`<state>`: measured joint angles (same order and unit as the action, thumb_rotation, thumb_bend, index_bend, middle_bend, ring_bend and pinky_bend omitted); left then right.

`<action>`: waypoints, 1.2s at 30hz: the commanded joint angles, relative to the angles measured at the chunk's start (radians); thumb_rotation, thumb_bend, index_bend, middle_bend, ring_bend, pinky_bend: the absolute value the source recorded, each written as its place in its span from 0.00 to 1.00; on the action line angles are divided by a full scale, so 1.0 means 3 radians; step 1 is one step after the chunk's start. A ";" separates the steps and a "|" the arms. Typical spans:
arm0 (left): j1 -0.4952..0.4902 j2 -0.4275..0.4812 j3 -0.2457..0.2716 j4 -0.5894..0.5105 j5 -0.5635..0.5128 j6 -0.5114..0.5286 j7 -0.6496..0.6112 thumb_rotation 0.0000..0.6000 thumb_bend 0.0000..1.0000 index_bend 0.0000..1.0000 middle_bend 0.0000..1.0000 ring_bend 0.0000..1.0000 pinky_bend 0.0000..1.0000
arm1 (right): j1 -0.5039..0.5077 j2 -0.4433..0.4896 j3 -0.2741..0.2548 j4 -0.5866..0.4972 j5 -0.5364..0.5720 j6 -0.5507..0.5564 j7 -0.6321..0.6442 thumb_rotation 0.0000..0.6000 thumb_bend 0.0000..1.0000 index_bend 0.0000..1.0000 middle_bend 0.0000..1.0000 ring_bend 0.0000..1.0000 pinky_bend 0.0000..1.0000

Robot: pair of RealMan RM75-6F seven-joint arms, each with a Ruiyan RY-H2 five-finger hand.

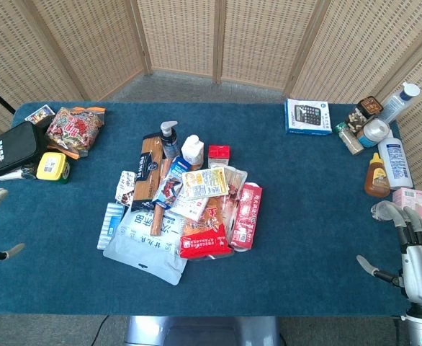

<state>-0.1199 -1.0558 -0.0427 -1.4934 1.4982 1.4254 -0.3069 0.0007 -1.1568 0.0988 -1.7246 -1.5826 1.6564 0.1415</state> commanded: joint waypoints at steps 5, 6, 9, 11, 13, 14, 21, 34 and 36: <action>-0.0057 -0.0034 -0.0018 0.0039 -0.0047 -0.0098 0.0077 1.00 0.00 0.00 0.00 0.00 0.00 | 0.0004 0.0004 0.0008 0.0006 0.0016 -0.0007 0.0011 1.00 0.00 0.00 0.00 0.00 0.00; -0.0073 -0.0043 -0.0022 0.0035 -0.0056 -0.0125 0.0087 1.00 0.00 0.00 0.00 0.00 0.00 | 0.0004 0.0005 0.0013 0.0004 0.0016 0.0000 0.0009 1.00 0.00 0.00 0.00 0.00 0.00; -0.0184 -0.0082 -0.0045 0.0012 -0.0094 -0.0300 0.0180 1.00 0.00 0.00 0.00 0.00 0.00 | 0.0005 0.0009 0.0018 -0.0001 0.0021 0.0000 0.0007 1.00 0.00 0.00 0.00 0.00 0.00; -0.0337 -0.0114 -0.0097 -0.0007 -0.0191 -0.0547 0.0319 1.00 0.00 0.00 0.00 0.00 0.00 | 0.0009 0.0008 0.0020 0.0003 0.0036 -0.0014 0.0003 1.00 0.00 0.00 0.00 0.00 0.00; -0.0530 -0.0139 -0.0173 -0.0041 -0.0335 -0.0853 0.0484 1.00 0.00 0.00 0.00 0.00 0.00 | 0.0012 0.0009 0.0020 0.0008 0.0047 -0.0026 0.0014 1.00 0.00 0.00 0.00 0.00 0.00; -0.0621 -0.0144 -0.0208 -0.0057 -0.0409 -0.0998 0.0559 1.00 0.00 0.00 0.00 0.00 0.00 | 0.0012 0.0011 0.0021 0.0010 0.0051 -0.0028 0.0020 1.00 0.00 0.00 0.00 0.00 0.00; -0.1212 -0.0328 -0.0502 -0.0049 -0.0964 -0.1657 0.1217 1.00 0.00 0.00 0.00 0.00 0.00 | 0.0006 0.0034 0.0032 0.0012 0.0046 -0.0005 0.0068 1.00 0.00 0.00 0.00 0.00 0.00; -0.1959 -0.0887 -0.0537 0.0072 -0.2180 -0.2046 0.2394 1.00 0.00 0.00 0.00 0.00 0.00 | -0.0007 0.0052 0.0085 0.0029 0.0094 0.0046 0.0067 1.00 0.00 0.00 0.00 0.00 0.00; -0.2049 -0.0999 -0.0516 0.0145 -0.2341 -0.2055 0.2526 1.00 0.00 0.00 0.00 0.00 0.00 | -0.0008 0.0059 0.0084 0.0024 0.0095 0.0043 0.0096 1.00 0.00 0.00 0.00 0.00 0.00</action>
<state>-0.6866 -1.3045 -0.2061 -1.4805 0.8582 0.8249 0.3971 -0.0014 -1.1400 0.1239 -1.7167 -1.5545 1.6695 0.1696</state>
